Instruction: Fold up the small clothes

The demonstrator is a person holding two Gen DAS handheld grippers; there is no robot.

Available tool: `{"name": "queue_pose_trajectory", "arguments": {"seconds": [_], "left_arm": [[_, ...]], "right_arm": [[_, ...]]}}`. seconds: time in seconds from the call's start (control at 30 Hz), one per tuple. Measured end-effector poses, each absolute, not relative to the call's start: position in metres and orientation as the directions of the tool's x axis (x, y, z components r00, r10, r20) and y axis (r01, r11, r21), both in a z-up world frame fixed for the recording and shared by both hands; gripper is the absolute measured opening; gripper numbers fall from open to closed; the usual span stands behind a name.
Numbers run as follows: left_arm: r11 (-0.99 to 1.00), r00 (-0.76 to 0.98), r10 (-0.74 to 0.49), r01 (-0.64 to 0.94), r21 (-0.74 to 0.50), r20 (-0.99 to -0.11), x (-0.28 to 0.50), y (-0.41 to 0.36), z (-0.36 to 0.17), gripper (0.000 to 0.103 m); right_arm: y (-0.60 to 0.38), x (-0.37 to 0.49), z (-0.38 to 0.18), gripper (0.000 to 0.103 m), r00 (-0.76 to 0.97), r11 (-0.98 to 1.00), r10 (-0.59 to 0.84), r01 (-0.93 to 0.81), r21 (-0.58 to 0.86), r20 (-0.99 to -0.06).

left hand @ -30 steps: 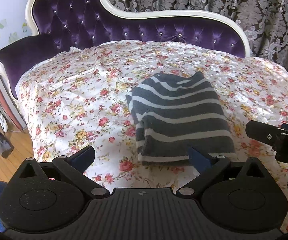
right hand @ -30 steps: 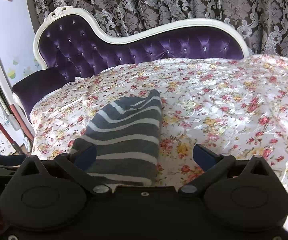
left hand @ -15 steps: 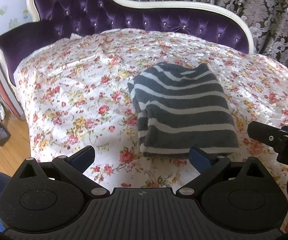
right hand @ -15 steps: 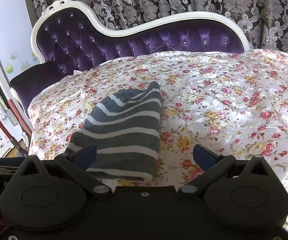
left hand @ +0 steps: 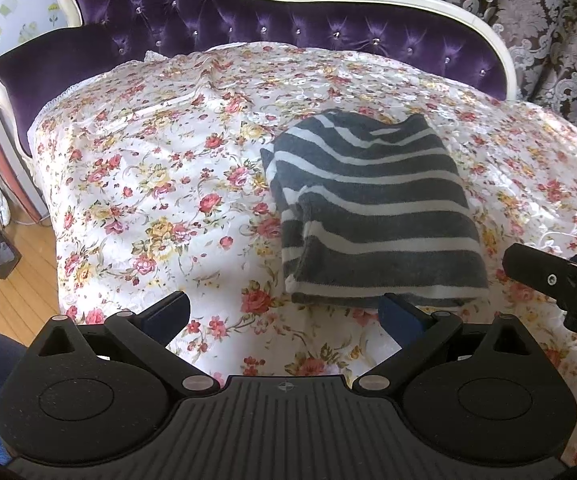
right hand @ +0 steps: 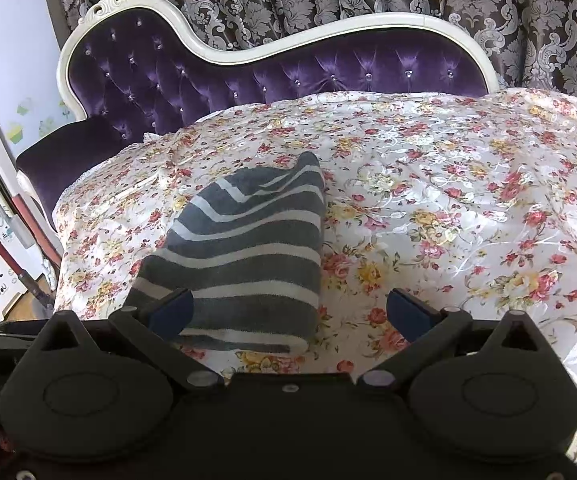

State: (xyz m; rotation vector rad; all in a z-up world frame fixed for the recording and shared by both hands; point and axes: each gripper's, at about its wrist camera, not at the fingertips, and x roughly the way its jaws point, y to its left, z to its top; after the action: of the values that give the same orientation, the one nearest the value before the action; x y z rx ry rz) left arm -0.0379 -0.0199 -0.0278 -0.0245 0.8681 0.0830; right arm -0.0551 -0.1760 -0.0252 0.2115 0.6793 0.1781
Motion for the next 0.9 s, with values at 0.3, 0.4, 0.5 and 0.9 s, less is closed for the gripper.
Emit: {"name": "queue_pose_trajectory", "arguments": {"seconds": [0.3,0.4,0.5,0.9], "left_arm": [[0.996,0.638,0.062,-0.085,0.01,-0.768,-0.037,-0.0184,-0.0292,0.102],[0.996,0.634,0.064,-0.088,0.01,-0.771,-0.0368,-0.0183,-0.0305,0.102],[0.996,0.632,0.062,-0.087,0.009,-0.773,-0.0364,-0.018,-0.0311,0.102],[0.996,0.628,0.066,-0.088,0.014,-0.775,-0.0351,-0.0168,-0.0334,0.102]], "right_arm": [[-0.1741,-0.0543,-0.0269,0.102,0.757,0.966,0.223,-0.088,0.242,-0.615],[-0.1739,-0.0545,-0.0274,0.102,0.755,0.968,0.218,-0.084,0.238,-0.619],[-0.1737,-0.0543,-0.0278,0.102,0.753,0.969,0.214,-0.081,0.235,-0.622],[-0.1708,-0.0525,-0.0301,0.102,0.743,0.97,0.215,-0.085,0.229,-0.634]]}}
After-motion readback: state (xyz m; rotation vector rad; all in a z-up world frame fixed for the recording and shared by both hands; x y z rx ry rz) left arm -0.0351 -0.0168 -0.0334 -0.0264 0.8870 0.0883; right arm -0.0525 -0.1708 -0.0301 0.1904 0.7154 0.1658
